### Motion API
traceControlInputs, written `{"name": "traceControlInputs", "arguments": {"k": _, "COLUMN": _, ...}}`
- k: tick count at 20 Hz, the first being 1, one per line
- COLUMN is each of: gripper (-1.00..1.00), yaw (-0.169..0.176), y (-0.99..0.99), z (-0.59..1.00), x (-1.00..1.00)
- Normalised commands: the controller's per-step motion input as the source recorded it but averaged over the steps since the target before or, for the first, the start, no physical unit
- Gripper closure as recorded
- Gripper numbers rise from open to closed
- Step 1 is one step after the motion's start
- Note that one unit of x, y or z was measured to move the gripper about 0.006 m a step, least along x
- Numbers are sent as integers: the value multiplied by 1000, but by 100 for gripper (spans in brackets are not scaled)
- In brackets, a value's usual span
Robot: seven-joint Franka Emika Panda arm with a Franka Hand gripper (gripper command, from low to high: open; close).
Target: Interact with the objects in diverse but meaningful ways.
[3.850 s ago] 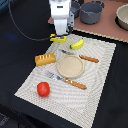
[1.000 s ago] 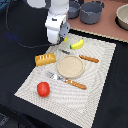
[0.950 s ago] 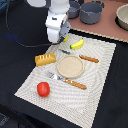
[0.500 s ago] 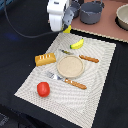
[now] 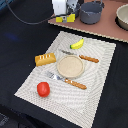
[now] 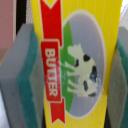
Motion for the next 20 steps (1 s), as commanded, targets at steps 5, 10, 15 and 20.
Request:
{"name": "traceControlInputs", "arguments": {"k": 5, "gripper": 100, "yaw": 0, "y": -905, "z": 603, "x": 78}}
{"name": "traceControlInputs", "arguments": {"k": 10, "gripper": 100, "yaw": 0, "y": -927, "z": 543, "x": 49}}
{"name": "traceControlInputs", "arguments": {"k": 15, "gripper": 100, "yaw": 0, "y": -937, "z": 502, "x": 95}}
{"name": "traceControlInputs", "arguments": {"k": 20, "gripper": 100, "yaw": 0, "y": -950, "z": 333, "x": 145}}
